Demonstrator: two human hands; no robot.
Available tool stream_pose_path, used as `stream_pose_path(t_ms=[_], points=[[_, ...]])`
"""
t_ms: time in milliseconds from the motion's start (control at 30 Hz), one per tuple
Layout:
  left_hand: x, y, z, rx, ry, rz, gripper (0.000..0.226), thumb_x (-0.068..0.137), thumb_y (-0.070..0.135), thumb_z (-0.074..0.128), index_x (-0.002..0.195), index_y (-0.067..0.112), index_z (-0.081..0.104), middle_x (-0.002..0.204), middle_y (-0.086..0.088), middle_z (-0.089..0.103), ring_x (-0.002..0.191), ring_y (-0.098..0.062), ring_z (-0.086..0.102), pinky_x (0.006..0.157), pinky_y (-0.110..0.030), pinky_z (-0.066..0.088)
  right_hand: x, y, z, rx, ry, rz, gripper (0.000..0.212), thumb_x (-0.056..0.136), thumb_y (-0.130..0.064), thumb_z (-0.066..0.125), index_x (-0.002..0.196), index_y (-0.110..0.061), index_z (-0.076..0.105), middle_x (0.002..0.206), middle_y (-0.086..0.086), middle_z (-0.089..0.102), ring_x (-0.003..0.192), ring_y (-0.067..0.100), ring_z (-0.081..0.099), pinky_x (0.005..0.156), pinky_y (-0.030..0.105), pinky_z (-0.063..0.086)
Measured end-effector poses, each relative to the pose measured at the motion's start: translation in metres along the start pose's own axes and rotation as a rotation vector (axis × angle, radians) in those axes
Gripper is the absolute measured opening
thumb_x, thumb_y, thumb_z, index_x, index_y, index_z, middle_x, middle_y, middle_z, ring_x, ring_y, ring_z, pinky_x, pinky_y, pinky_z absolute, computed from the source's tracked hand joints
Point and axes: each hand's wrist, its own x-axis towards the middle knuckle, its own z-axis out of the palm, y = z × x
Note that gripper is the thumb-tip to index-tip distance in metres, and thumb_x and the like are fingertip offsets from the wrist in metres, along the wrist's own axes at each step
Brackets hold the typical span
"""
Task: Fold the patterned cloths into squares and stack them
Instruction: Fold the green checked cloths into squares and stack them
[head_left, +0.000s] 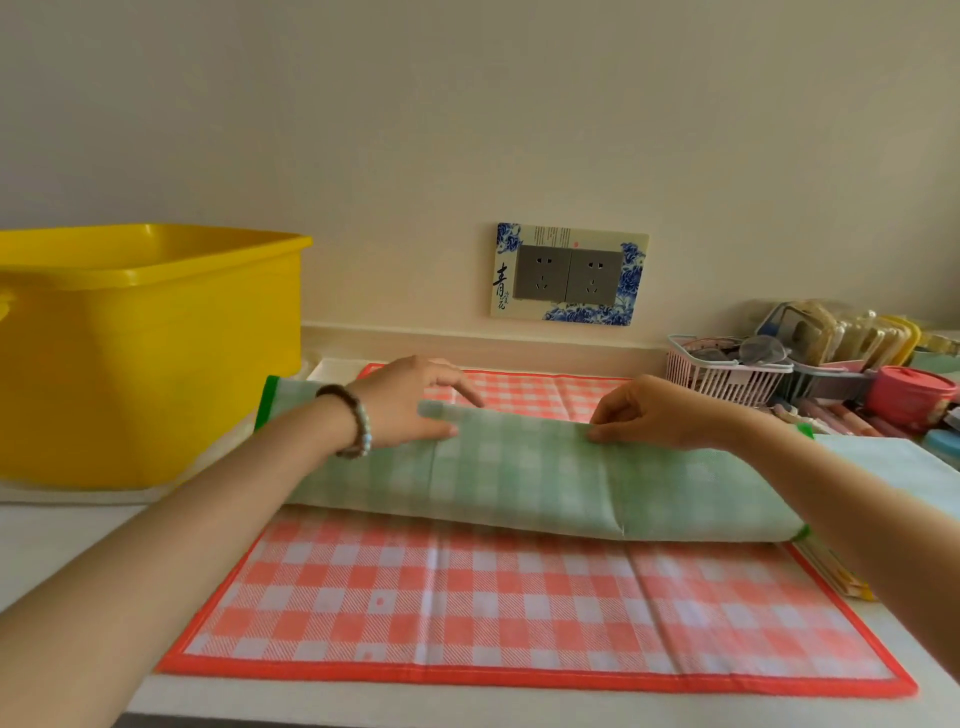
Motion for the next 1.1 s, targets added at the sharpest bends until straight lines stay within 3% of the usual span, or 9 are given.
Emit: stream_pose_path(t_ms=[133, 267, 333, 533, 667, 933, 1100], points=[[0.004, 0.003, 0.028, 0.024, 0.031, 0.069, 0.020, 0.088, 0.029, 0.062, 0.108, 0.031, 0.068, 0.126, 0.011, 0.058, 0.121, -0.003, 0.047, 0.108, -0.019, 0.025, 0.021, 0.016, 0.017, -0.093, 0.139, 0.003, 0.010, 0.086, -0.030, 0.067, 0.086, -0.022, 0.072, 0.080, -0.009, 0.069, 0.071, 0.003, 0.060, 0.070, 0.018, 0.046], [0.010, -0.007, 0.053, 0.023, -0.092, -0.013, 0.040, 0.091, 0.047, 0.050, 0.126, 0.030, 0.056, 0.134, 0.013, 0.053, 0.125, -0.005, 0.046, 0.109, -0.026, 0.033, 0.036, 0.027, 0.034, -0.037, 0.216, 0.001, 0.013, 0.087, -0.026, 0.066, 0.090, -0.015, 0.072, 0.085, -0.003, 0.069, 0.077, 0.011, 0.059, 0.070, 0.019, 0.043], [0.015, -0.012, 0.064, 0.039, -0.112, -0.050, 0.047, 0.090, 0.053, 0.048, 0.132, 0.032, 0.050, 0.139, 0.012, 0.048, 0.129, -0.007, 0.043, 0.110, -0.027, 0.031, 0.042, 0.031, 0.042, -0.049, 0.240, 0.026, 0.013, 0.087, -0.025, 0.065, 0.093, -0.015, 0.071, 0.085, -0.006, 0.065, 0.079, 0.010, 0.057, 0.069, 0.018, 0.040], [0.025, -0.023, 0.085, 0.116, -0.198, -0.126, 0.066, 0.086, 0.068, 0.034, 0.141, 0.033, 0.036, 0.149, 0.012, 0.034, 0.138, -0.010, 0.029, 0.114, -0.030, 0.023, 0.061, 0.046, 0.058, -0.099, 0.283, 0.059, 0.015, 0.088, -0.027, 0.063, 0.098, -0.018, 0.069, 0.099, 0.000, 0.070, 0.093, 0.020, 0.062, 0.084, 0.033, 0.049], [0.032, -0.032, 0.093, 0.168, -0.168, -0.121, 0.064, 0.089, 0.066, 0.028, 0.143, 0.031, 0.034, 0.149, 0.012, 0.034, 0.138, -0.009, 0.029, 0.114, -0.030, 0.023, 0.067, 0.040, 0.065, -0.153, 0.382, 0.016, 0.019, 0.091, -0.029, 0.057, 0.106, -0.022, 0.068, 0.111, -0.003, 0.068, 0.104, 0.020, 0.060, 0.093, 0.035, 0.045], [0.044, -0.048, 0.109, 0.172, -0.110, -0.117, 0.054, 0.095, 0.053, 0.035, 0.143, 0.028, 0.036, 0.150, 0.006, 0.035, 0.137, -0.013, 0.031, 0.114, -0.030, 0.024, 0.065, -0.005, 0.102, -0.111, 0.343, 0.004, 0.028, 0.098, -0.028, 0.044, 0.120, -0.022, 0.061, 0.127, -0.004, 0.060, 0.117, 0.016, 0.053, 0.102, 0.029, 0.036], [0.046, -0.050, 0.122, 0.219, -0.179, -0.157, 0.055, 0.099, 0.046, 0.024, 0.149, 0.026, 0.017, 0.158, 0.005, 0.012, 0.145, -0.013, 0.009, 0.119, -0.036, 0.008, 0.064, -0.017, 0.130, -0.067, 0.211, 0.104, 0.041, 0.100, -0.027, 0.034, 0.139, -0.017, 0.041, 0.147, 0.000, 0.040, 0.134, 0.017, 0.037, 0.112, 0.030, 0.024]])
